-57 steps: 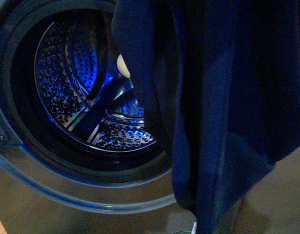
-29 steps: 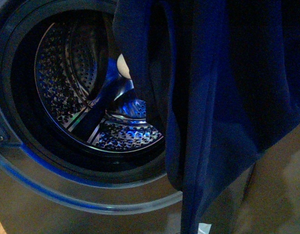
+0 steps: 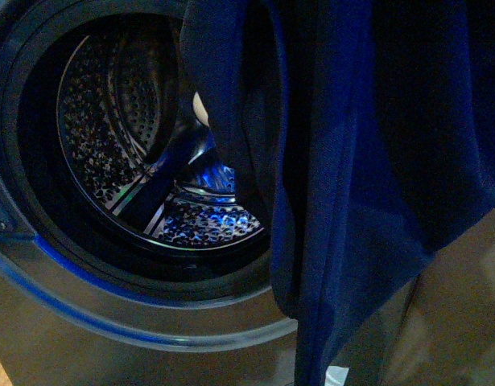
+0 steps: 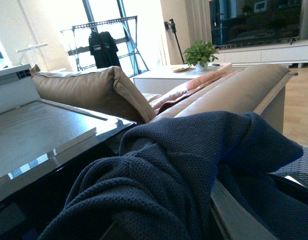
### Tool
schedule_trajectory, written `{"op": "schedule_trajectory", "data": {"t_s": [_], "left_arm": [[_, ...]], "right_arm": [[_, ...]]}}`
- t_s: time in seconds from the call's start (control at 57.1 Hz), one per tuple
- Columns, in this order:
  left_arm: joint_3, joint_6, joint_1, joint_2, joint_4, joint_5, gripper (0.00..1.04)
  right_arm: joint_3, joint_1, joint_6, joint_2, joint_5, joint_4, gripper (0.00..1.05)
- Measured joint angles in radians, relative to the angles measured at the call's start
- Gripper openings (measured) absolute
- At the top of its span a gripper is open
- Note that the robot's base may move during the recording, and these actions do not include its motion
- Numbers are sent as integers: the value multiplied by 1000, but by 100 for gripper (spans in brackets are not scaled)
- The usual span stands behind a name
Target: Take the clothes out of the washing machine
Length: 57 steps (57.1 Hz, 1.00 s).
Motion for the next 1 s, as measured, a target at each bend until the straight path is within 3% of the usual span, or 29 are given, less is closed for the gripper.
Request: {"op": "schedule_trajectory", "data": {"t_s": [0.298, 0.438, 0.508, 0.666, 0.998], "left_arm": [[0, 0, 0, 0, 0, 0, 14], [0, 0, 0, 0, 0, 0, 14], [0, 0, 0, 1, 0, 0, 14], [2, 0, 0, 0, -1, -3, 14], [2, 0, 0, 1, -2, 0, 14]], "right_arm": [[0, 15, 0, 11, -3, 1, 97], [-4, 155, -7, 25, 43, -8, 97], [-32, 184, -25, -8, 52, -37, 97], [-116, 178, -47, -154, 109, -85, 97], [-140, 195, -23, -240, 122, -76, 97]]}}
